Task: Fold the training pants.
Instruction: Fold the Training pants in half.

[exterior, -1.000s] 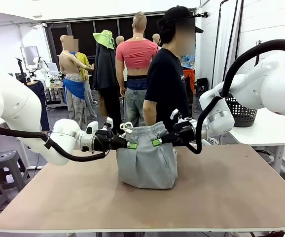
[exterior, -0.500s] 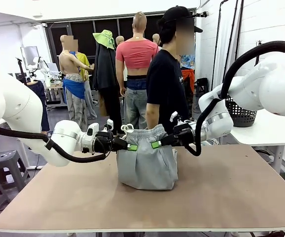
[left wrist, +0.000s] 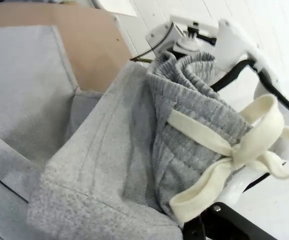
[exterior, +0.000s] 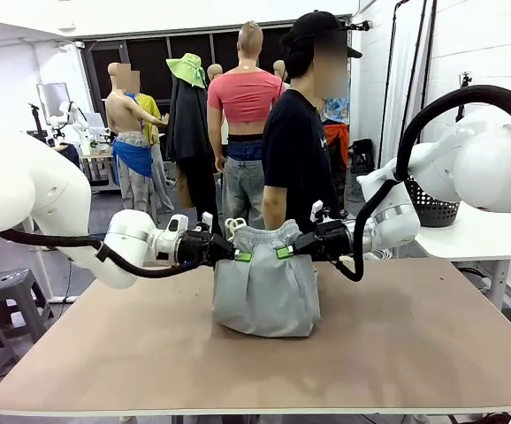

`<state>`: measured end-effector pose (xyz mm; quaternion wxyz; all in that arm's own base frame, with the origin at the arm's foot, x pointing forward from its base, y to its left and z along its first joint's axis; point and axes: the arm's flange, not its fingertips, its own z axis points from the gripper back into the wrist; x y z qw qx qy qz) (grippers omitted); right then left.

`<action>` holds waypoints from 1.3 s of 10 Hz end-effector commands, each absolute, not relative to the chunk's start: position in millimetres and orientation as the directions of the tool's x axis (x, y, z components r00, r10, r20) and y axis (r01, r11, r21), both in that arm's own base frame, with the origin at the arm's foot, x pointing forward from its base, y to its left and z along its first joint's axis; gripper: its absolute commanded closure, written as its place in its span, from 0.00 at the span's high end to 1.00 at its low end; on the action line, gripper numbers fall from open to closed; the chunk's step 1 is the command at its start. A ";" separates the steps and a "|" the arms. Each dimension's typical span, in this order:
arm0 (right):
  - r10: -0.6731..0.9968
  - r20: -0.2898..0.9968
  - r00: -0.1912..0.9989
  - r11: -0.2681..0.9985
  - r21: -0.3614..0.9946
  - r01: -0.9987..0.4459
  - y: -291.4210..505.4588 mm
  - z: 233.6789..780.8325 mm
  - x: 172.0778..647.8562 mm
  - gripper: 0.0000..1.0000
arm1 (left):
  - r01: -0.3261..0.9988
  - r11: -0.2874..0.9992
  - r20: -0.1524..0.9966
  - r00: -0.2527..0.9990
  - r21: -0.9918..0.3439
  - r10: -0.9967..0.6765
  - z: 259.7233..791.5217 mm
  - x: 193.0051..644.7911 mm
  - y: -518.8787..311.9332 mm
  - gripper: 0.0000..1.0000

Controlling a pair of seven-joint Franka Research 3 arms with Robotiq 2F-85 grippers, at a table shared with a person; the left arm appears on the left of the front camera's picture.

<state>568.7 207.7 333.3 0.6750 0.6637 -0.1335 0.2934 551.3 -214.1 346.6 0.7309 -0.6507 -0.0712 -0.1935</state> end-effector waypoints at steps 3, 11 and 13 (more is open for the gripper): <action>0.117 0.426 0.897 -0.018 0.904 -0.427 196.1 310.9 602.4 0.00 | 0.212 0.141 0.201 0.975 -0.967 -0.092 324.5 603.6 -205.3 0.00; 0.111 0.399 0.910 0.061 0.911 -0.407 204.8 282.5 607.8 0.00 | 0.210 0.135 0.197 0.975 -0.968 -0.106 304.5 607.2 -215.5 0.00; 0.053 0.397 0.916 0.120 0.909 -0.400 202.7 276.1 629.9 0.00 | 0.210 0.175 0.204 0.978 -0.962 -0.050 304.3 629.6 -221.0 0.00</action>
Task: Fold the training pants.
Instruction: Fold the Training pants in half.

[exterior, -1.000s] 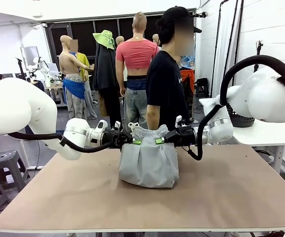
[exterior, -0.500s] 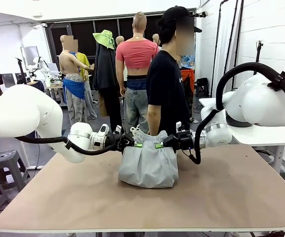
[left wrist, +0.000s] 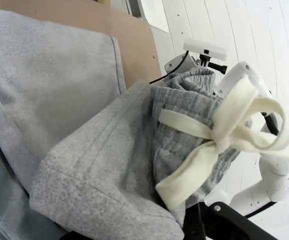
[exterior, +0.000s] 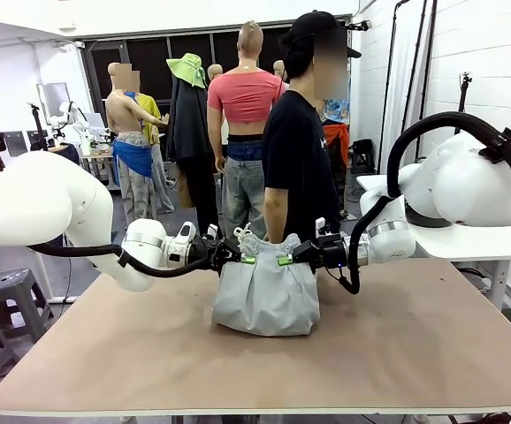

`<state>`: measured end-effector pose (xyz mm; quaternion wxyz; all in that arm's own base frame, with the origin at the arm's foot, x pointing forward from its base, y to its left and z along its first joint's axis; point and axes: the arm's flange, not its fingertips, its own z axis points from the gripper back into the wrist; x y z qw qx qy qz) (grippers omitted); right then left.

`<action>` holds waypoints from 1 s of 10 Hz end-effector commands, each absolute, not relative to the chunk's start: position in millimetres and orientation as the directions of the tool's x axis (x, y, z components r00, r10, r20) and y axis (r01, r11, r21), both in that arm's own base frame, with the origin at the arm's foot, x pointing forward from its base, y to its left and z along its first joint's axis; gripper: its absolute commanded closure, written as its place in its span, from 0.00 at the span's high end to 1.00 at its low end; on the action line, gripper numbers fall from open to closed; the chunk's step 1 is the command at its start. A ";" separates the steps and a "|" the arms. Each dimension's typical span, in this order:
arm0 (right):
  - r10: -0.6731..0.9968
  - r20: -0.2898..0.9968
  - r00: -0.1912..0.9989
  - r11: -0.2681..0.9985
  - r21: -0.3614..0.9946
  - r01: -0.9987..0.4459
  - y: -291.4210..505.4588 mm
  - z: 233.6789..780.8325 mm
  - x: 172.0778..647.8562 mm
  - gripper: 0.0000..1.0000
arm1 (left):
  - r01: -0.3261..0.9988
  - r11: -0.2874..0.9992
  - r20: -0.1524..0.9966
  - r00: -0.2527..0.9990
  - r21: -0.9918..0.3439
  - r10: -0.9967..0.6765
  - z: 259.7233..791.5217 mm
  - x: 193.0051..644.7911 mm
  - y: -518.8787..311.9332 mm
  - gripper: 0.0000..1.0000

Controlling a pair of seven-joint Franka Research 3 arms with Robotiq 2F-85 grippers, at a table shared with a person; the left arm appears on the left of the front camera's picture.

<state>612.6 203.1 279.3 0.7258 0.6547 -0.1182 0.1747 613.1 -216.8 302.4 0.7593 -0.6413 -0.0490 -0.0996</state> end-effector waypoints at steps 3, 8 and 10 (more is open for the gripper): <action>-0.014 0.358 0.934 0.157 0.923 -0.351 197.0 263.3 651.4 0.00 | 0.154 0.221 0.151 0.988 -0.963 -0.031 296.4 660.5 -225.9 0.00; -0.062 0.307 0.950 0.198 0.936 -0.290 192.2 246.1 666.4 0.00 | -0.006 0.222 -0.002 1.000 -0.975 0.020 270.6 690.4 -216.6 0.00; -0.070 0.276 0.959 0.212 0.943 -0.256 192.3 238.8 673.4 0.00 | -0.066 0.249 -0.060 0.998 -0.966 0.031 264.0 694.3 -217.3 0.00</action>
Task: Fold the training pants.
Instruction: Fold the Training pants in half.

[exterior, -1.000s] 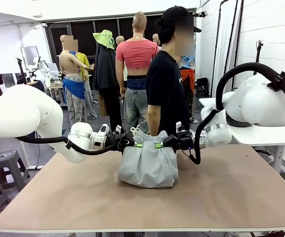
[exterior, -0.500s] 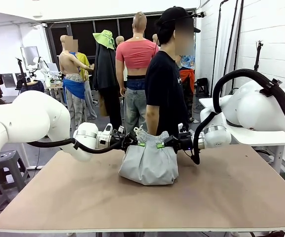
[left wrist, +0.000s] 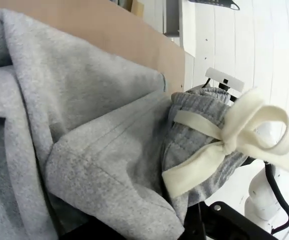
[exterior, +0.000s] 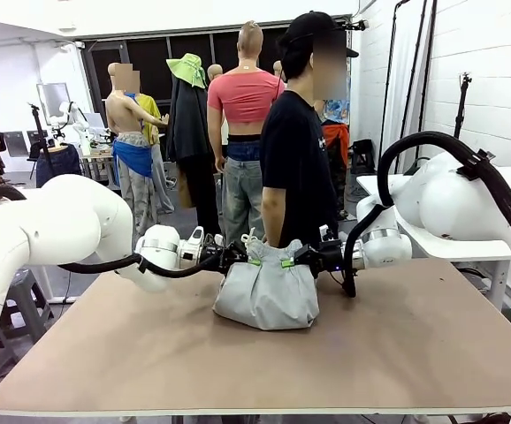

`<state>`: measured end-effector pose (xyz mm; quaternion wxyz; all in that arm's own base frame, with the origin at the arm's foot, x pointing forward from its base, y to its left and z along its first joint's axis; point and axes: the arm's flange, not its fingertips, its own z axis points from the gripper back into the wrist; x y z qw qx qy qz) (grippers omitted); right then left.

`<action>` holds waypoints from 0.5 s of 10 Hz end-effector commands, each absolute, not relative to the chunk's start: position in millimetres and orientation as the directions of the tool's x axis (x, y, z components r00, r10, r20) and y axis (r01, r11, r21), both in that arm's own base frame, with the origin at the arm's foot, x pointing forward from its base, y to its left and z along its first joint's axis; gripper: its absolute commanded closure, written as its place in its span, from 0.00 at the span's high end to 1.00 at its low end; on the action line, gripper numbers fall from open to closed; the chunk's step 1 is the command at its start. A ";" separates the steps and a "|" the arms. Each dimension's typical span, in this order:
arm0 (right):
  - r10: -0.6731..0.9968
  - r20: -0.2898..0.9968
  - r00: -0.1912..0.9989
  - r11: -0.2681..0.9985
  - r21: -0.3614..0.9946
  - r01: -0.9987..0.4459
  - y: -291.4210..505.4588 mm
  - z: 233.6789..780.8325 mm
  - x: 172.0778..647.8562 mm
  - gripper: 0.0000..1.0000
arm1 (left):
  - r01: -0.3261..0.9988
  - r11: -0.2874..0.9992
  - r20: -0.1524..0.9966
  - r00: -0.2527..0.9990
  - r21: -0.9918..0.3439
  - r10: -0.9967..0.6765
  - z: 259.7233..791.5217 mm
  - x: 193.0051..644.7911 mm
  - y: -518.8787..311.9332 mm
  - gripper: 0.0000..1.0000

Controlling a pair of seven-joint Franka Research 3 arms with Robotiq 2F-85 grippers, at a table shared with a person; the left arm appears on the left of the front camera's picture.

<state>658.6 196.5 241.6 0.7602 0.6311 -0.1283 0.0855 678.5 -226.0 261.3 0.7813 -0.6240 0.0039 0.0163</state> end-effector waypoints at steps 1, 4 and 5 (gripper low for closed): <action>-0.062 0.251 0.966 0.220 0.947 -0.232 193.7 235.0 674.7 0.00 | -0.097 0.256 -0.090 0.995 -0.962 0.039 261.9 693.5 -216.6 0.00; -0.056 0.235 0.970 0.237 0.947 -0.215 192.8 228.8 678.8 0.00 | -0.131 0.267 -0.120 0.991 -0.955 0.056 253.2 694.6 -213.9 0.00; -0.064 0.235 0.970 0.249 0.945 -0.212 192.0 227.6 681.5 0.00 | -0.125 0.266 -0.114 0.992 -0.956 0.057 249.9 697.1 -214.9 0.00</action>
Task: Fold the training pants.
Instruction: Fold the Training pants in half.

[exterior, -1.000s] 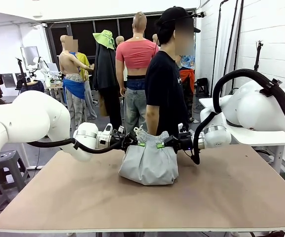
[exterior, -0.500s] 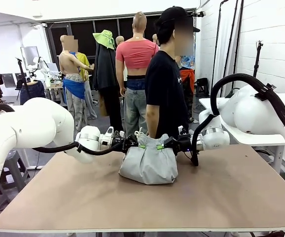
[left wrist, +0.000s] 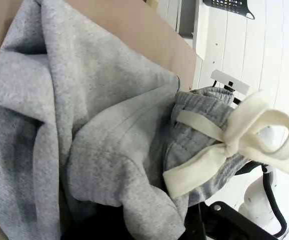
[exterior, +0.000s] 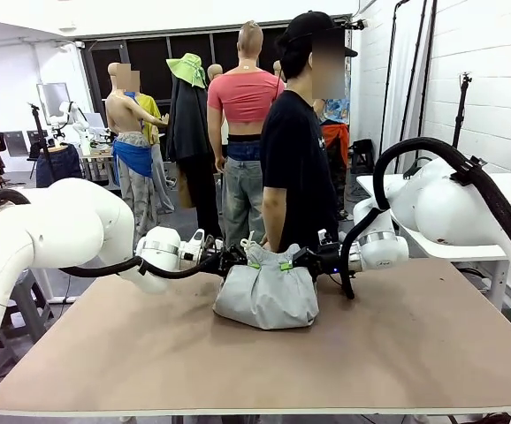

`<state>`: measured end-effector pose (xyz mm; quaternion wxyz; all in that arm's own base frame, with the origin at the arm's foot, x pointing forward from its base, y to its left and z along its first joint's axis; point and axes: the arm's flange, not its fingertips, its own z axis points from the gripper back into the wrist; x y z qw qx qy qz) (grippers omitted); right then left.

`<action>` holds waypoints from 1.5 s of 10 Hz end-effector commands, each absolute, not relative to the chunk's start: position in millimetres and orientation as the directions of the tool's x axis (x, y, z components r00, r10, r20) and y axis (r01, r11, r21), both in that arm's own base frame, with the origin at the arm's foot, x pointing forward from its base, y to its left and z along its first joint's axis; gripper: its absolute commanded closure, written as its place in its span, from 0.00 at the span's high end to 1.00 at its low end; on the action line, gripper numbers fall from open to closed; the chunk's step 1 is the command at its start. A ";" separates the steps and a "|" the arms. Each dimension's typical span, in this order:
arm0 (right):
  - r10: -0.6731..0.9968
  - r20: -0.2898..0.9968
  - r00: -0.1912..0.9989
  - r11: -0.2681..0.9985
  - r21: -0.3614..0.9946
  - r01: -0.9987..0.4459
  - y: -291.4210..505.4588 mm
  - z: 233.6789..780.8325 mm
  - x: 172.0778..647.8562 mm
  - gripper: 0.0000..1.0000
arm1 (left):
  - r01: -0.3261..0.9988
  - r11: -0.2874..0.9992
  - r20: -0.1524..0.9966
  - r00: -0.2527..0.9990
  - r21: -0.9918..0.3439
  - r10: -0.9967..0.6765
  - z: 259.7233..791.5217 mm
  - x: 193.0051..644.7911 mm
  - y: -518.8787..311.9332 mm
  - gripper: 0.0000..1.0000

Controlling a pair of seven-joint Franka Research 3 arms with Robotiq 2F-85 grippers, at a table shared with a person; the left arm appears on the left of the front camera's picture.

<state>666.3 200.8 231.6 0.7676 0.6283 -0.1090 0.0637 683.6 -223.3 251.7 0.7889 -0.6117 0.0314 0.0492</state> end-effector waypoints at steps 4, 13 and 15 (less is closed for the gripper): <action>-0.091 0.199 0.976 0.255 0.952 -0.170 186.3 223.5 685.3 0.07 | -0.119 0.279 -0.105 0.992 -0.953 0.063 244.0 702.1 -215.0 0.00; -0.129 0.161 0.979 0.350 0.931 -0.107 152.3 245.0 661.9 1.00 | -0.202 0.294 -0.137 0.964 -0.934 0.228 272.8 673.8 -155.0 1.00; -0.156 0.184 0.971 0.393 0.913 -0.110 136.2 259.9 653.7 1.00 | -0.185 0.290 -0.099 0.953 -0.939 0.286 287.6 653.3 -131.8 1.00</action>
